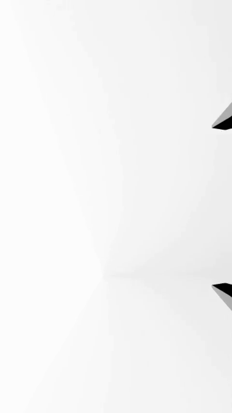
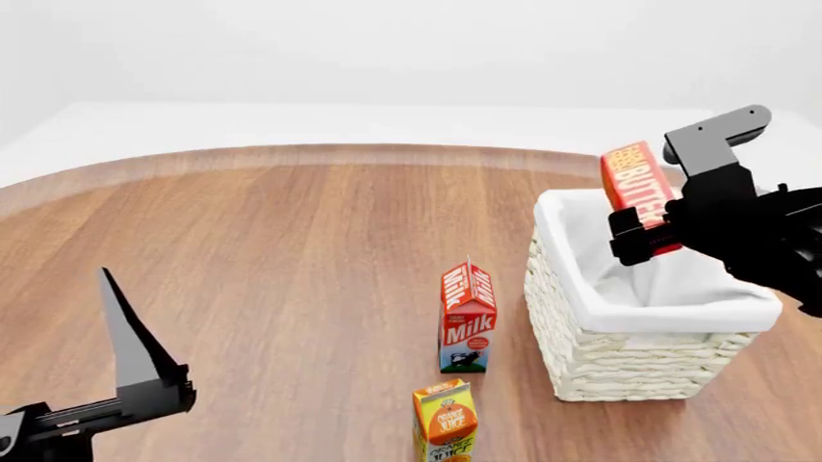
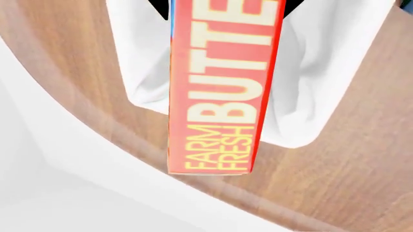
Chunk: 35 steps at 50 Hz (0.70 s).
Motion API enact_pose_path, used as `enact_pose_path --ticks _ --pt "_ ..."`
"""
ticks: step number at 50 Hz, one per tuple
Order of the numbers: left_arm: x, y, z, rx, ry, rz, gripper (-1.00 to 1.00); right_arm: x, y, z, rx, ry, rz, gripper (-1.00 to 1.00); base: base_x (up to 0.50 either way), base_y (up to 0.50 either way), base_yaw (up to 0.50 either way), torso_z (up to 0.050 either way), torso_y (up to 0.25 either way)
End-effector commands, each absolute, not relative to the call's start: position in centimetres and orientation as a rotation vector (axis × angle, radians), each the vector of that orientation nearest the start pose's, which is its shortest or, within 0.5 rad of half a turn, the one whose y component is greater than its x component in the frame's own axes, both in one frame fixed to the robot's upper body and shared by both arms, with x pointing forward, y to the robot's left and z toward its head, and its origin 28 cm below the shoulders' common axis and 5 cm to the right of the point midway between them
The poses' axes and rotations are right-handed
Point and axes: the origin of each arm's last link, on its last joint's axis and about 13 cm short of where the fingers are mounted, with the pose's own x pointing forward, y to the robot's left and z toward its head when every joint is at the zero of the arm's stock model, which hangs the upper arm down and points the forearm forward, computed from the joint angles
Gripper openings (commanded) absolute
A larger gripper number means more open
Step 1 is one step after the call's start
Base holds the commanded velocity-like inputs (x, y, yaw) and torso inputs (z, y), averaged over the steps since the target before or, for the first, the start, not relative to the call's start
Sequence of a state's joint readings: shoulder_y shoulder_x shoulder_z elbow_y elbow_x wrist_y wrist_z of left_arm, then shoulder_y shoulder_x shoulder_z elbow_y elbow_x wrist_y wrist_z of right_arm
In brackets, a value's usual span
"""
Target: Pick up the cream cheese box and the butter, and put them in the basket.
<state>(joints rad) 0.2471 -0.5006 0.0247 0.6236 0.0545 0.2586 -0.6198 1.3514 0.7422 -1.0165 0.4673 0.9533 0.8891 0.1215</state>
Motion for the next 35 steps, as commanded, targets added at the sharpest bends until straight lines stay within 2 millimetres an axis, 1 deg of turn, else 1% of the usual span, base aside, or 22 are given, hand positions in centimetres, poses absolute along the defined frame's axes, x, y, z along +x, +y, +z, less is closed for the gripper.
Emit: enact_pose_path --ticks 1,6,35 --pt "15.4 26.1 13.0 0.267 -0.741 0.309 1.00 35.4 -23.4 23.0 -0.374 0.490 -0.015 -1.00 0.00 0.00 0.00 0.000 0.010" --pt "15.4 26.1 13.0 0.268 -0.741 0.306 1.00 35.3 -23.3 22.4 -0.384 0.502 -0.005 -1.00 0.00 0.00 0.00 0.000 0.000" --pt "15.4 26.0 12.9 0.269 -0.737 0.301 1.00 35.2 -23.6 21.3 -0.397 0.527 -0.014 -1.00 0.00 0.00 0.00 0.000 0.001"
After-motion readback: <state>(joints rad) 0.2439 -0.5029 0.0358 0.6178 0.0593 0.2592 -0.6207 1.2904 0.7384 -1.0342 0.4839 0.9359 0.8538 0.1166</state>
